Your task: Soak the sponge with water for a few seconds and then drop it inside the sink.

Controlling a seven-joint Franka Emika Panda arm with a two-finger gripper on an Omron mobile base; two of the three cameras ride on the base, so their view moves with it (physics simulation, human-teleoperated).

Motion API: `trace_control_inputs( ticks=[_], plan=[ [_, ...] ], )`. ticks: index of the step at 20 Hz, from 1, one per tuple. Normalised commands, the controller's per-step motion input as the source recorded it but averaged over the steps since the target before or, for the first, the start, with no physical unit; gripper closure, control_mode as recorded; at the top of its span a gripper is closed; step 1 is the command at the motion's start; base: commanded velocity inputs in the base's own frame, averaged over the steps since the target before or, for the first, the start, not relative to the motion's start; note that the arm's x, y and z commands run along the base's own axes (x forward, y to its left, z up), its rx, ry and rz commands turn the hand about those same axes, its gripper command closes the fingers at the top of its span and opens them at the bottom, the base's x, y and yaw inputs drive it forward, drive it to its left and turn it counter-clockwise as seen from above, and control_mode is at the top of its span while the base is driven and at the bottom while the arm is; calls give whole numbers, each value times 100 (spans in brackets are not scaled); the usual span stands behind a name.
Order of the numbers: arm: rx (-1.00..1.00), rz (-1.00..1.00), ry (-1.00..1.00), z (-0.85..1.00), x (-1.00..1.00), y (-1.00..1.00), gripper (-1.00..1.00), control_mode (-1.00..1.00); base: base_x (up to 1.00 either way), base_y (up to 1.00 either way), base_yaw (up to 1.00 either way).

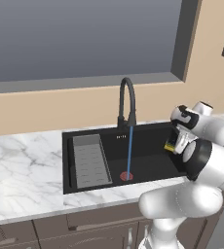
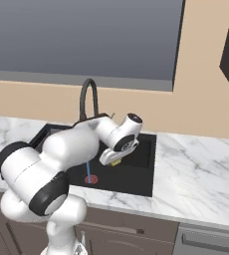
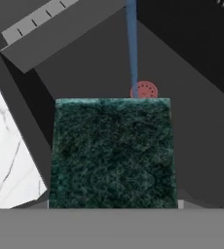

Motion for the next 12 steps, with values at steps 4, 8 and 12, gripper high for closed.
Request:
trace_control_inputs(
  ticks=[4,8,12],
  plan=[
    [0,0,0,-28,2,22,100,-100,0,0,0],
    [2,0,0,-30,8,20,100,-100,0,0,0],
    [3,0,0,-20,14,22,100,-100,0,0,0]
  ],
)
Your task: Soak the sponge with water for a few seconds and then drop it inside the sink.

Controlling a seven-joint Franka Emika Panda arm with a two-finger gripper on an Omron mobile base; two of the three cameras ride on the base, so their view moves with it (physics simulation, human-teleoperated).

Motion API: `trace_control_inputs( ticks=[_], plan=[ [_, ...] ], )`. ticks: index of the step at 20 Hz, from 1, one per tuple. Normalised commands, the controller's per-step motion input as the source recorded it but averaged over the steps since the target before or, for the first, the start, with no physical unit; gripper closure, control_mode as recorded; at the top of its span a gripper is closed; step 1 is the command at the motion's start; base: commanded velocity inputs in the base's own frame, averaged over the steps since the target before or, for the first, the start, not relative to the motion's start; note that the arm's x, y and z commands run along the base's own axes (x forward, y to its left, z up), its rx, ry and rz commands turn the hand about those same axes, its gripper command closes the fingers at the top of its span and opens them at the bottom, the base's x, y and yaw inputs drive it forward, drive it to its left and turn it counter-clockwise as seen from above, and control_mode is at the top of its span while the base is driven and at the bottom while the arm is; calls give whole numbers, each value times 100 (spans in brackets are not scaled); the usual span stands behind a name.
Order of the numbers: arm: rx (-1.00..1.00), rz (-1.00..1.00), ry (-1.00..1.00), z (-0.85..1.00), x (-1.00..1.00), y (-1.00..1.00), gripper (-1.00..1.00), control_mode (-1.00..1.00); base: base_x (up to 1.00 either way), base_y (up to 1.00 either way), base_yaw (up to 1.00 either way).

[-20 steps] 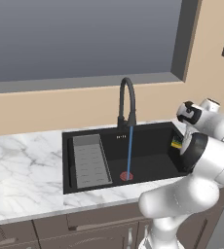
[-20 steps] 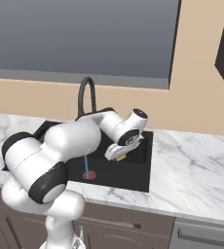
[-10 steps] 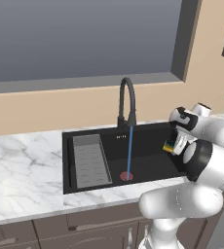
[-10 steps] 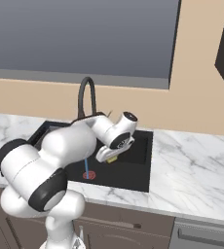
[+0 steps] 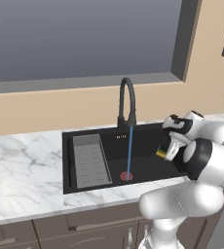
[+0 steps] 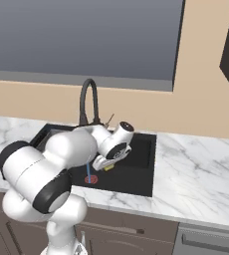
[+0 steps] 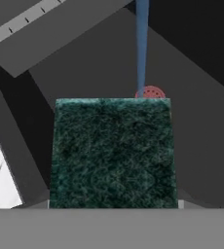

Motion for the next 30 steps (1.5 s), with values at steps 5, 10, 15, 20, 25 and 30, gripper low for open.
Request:
trace_control_inputs(
  ticks=[5,10,15,20,25,30],
  plan=[
    [3,0,0,-10,27,23,100,-100,0,0,0],
    [1,0,0,-7,30,22,100,-100,0,0,0],
    [1,0,0,-8,29,18,100,-100,0,0,0],
    [0,0,0,-11,22,10,100,-100,0,0,0],
    [2,0,0,-17,22,9,100,-100,0,0,0],
    [3,0,0,-21,20,5,100,-100,0,0,0]
  ],
)
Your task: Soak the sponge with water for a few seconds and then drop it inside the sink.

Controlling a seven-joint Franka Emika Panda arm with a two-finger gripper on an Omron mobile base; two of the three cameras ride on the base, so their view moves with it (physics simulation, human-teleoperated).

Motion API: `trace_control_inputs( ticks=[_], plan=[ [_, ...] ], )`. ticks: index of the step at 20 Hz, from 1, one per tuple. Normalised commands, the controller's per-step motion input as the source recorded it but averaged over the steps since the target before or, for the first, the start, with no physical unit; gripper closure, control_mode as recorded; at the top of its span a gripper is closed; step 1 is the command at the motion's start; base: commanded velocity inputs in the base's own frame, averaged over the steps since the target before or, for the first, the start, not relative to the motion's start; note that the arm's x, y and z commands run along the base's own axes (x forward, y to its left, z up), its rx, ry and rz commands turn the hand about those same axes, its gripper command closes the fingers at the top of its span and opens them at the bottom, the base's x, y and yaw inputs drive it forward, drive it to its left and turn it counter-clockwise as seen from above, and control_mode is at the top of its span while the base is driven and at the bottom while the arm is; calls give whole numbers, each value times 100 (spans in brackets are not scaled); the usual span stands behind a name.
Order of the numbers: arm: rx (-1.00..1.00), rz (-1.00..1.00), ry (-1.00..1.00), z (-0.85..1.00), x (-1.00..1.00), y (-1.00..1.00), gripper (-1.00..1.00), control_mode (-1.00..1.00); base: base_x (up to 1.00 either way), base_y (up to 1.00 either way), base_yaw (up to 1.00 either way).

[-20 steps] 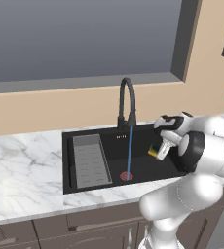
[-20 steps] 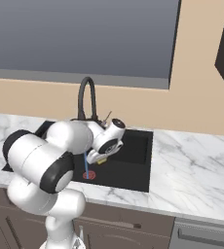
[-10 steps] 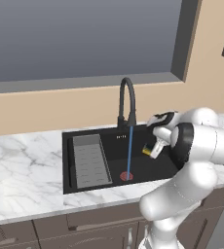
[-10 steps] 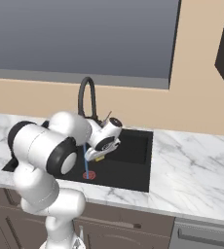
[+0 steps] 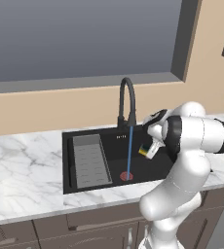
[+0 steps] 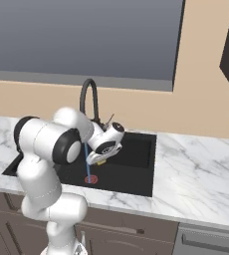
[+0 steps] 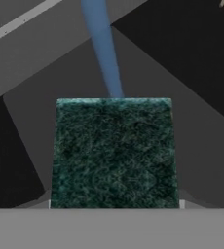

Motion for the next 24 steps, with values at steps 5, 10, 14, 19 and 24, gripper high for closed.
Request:
trace_control_inputs(
  ticks=[5,10,14,19,24],
  plan=[
    [4,1,0,-11,21,3,100,-100,0,0,0],
    [3,3,0,0,20,2,100,-100,0,0,0],
    [3,5,0,0,8,8,100,-100,0,0,0],
    [6,7,0,0,0,13,100,-100,0,0,0],
    [8,7,0,0,0,10,100,-100,0,0,0]
  ],
)
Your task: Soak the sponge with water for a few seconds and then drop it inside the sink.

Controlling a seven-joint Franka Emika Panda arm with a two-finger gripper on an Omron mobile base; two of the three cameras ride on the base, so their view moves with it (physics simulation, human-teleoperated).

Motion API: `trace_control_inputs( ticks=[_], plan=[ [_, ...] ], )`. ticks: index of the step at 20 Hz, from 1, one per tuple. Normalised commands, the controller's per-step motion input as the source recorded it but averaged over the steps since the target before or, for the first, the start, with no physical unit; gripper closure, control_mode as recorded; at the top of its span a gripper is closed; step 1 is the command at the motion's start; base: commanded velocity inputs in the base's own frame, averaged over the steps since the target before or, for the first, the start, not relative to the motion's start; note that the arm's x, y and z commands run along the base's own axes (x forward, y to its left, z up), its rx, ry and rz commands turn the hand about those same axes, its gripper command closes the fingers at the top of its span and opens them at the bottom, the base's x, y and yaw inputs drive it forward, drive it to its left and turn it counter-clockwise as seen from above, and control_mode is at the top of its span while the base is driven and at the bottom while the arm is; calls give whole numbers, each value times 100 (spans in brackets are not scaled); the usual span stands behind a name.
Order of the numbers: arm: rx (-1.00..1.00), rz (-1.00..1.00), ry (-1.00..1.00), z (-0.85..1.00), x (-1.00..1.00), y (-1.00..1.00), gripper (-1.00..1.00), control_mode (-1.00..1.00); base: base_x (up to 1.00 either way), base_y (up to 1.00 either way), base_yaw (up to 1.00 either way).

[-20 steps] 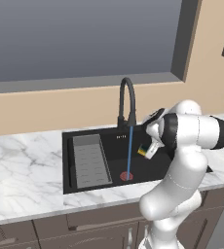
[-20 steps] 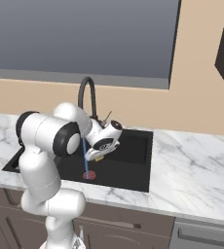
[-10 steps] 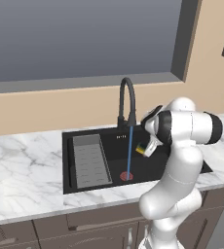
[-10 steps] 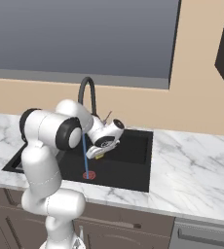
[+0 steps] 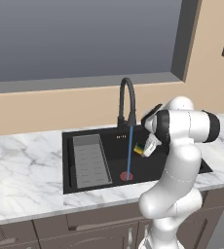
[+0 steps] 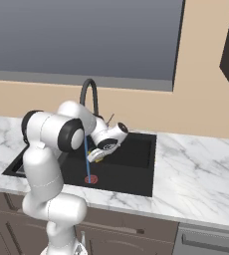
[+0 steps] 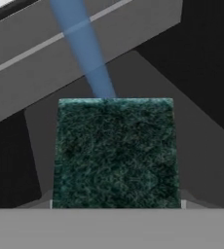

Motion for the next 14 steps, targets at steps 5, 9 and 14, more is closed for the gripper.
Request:
trace_control_inputs(
  ticks=[5,9,14],
  plan=[
    [7,6,0,0,0,10,100,-100,0,0,0],
    [5,5,0,0,1,11,100,-100,0,0,0],
    [4,5,0,0,6,6,100,-100,0,0,0]
  ],
)
